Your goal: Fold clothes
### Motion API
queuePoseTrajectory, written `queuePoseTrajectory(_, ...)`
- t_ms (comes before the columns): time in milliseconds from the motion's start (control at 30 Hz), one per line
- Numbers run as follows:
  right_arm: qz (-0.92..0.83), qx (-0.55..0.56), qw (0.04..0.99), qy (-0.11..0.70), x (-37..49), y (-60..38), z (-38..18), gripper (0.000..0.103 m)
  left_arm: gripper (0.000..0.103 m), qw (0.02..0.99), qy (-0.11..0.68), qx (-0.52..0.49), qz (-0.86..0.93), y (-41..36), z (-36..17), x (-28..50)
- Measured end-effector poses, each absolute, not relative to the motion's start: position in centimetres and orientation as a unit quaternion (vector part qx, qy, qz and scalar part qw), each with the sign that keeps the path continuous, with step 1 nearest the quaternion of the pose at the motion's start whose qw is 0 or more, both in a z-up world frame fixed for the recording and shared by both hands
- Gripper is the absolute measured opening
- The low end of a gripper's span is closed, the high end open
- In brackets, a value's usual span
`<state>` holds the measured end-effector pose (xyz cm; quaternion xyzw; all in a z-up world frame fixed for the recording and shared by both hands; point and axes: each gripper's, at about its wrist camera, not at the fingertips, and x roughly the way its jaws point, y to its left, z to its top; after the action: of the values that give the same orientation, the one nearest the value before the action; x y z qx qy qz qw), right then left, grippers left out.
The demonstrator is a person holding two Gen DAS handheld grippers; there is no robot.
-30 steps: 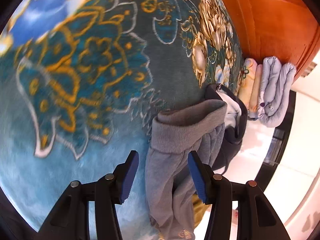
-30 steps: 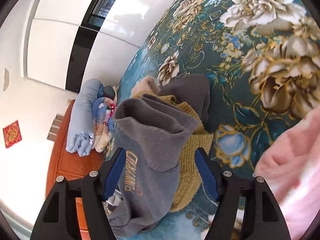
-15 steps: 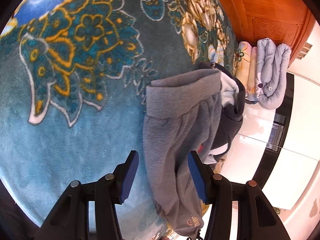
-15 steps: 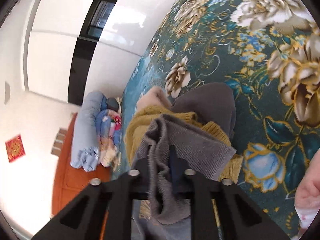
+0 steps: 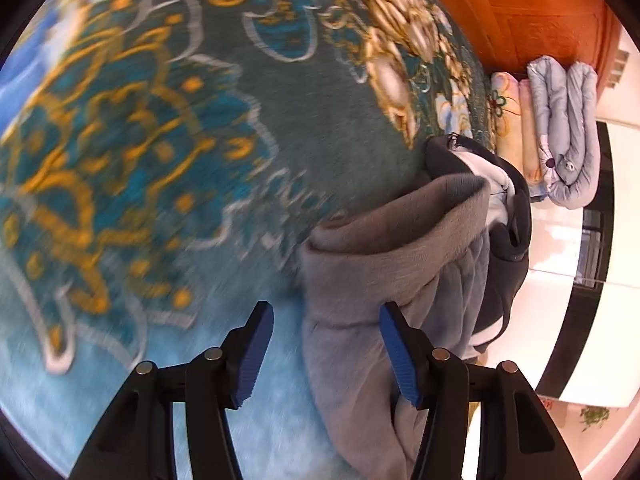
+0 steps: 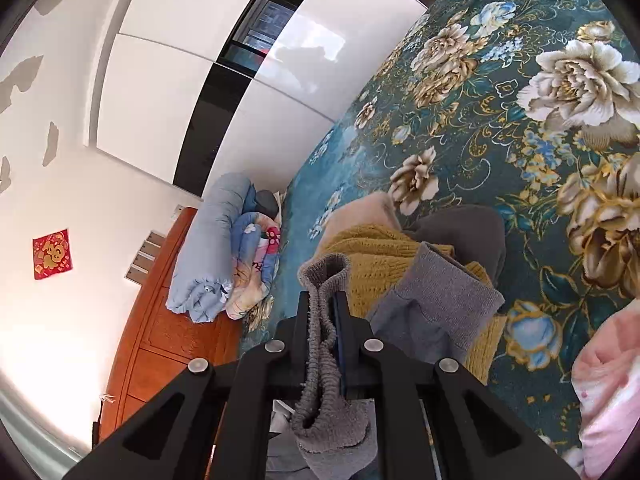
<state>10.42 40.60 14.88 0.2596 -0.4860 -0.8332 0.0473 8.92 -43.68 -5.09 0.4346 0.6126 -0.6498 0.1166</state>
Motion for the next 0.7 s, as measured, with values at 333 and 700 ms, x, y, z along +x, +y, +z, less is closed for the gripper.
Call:
queuePoseTrajectory(333, -0.824, 0.277, 0.017, -0.494, 10.4, 40.1, 15.0, 0.009, 0.061, 0.087, 0.611, 0.4, -0.678, -43.8, -6.5, 6.6)
queuePoseTrajectory(700, -0.838, 0.257, 0.019, -0.482, 12.3, 39.0, 20.0, 0.009, 0.018, 0.045, 0.572, 0.391, -0.72, -45.1, 2.0, 4.6)
